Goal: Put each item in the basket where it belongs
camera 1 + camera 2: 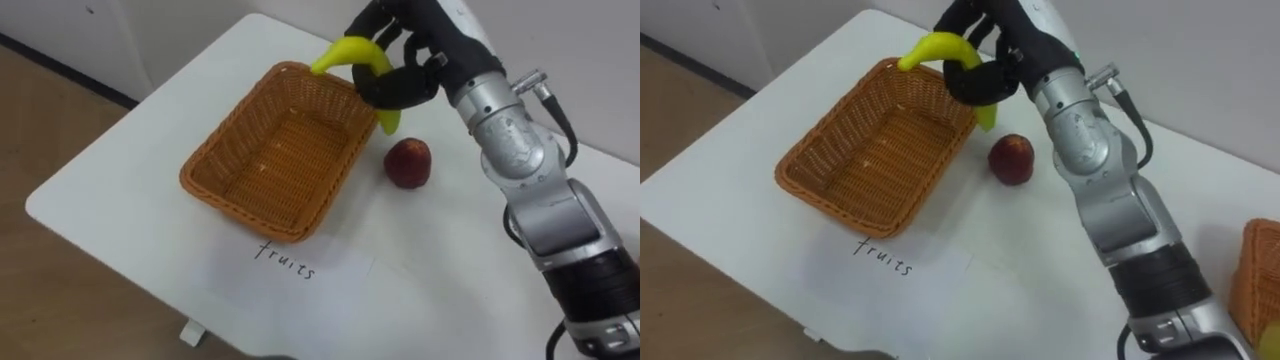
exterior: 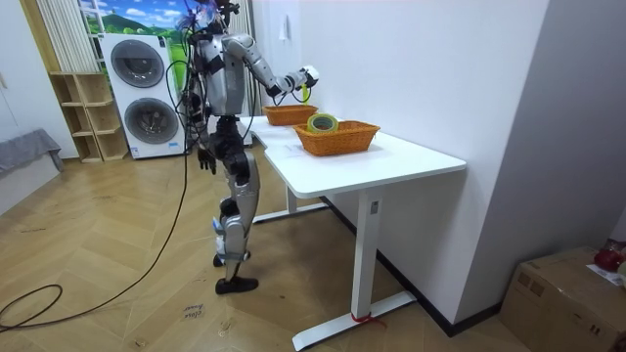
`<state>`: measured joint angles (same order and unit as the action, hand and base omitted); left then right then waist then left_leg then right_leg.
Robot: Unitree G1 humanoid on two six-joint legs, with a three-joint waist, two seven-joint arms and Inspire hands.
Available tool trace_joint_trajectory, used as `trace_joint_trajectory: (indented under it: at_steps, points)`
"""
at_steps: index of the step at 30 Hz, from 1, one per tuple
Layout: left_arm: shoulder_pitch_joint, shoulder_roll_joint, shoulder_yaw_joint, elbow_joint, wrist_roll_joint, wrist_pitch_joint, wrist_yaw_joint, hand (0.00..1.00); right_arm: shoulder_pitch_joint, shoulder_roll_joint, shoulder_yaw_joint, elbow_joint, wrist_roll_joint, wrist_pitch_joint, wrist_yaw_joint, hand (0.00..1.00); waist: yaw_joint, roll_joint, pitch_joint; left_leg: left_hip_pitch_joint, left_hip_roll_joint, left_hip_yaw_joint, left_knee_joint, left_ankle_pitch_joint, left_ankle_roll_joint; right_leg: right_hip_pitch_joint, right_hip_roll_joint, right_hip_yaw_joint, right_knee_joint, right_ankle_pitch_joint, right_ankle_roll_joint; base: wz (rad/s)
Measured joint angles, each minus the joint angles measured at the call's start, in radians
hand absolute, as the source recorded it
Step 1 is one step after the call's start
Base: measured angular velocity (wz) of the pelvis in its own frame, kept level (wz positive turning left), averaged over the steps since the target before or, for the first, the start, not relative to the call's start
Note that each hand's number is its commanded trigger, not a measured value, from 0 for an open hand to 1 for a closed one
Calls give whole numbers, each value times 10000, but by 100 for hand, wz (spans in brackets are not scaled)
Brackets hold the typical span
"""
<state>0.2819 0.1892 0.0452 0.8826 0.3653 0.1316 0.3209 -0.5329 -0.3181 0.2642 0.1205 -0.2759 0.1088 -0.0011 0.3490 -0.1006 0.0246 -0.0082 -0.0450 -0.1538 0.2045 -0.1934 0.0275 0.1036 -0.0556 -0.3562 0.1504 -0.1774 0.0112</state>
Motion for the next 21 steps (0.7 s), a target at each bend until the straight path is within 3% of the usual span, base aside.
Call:
trace_joint_trajectory:
  at_steps: [3,13,21]
  points:
    - [46,-5,-2,0,-3,18,-29,0,-192,2,77,309,-17,-11,-155,100,79,-2,-7,-7,-30,-160,3,12,21,39,-64,-85,-3,-56,80,13]
    - [107,-1,10,1,12,36,-263,0,-666,46,431,725,-93,-39,-745,100,184,-79,-68,21,-76,-362,6,26,41,143,-90,-320,-2,-59,84,6]
    - [21,-26,-27,3,422,323,-316,0,-671,465,1195,929,-24,-44,-957,100,390,-65,-73,30,-86,-356,17,44,62,170,-112,-469,-8,-62,90,0]
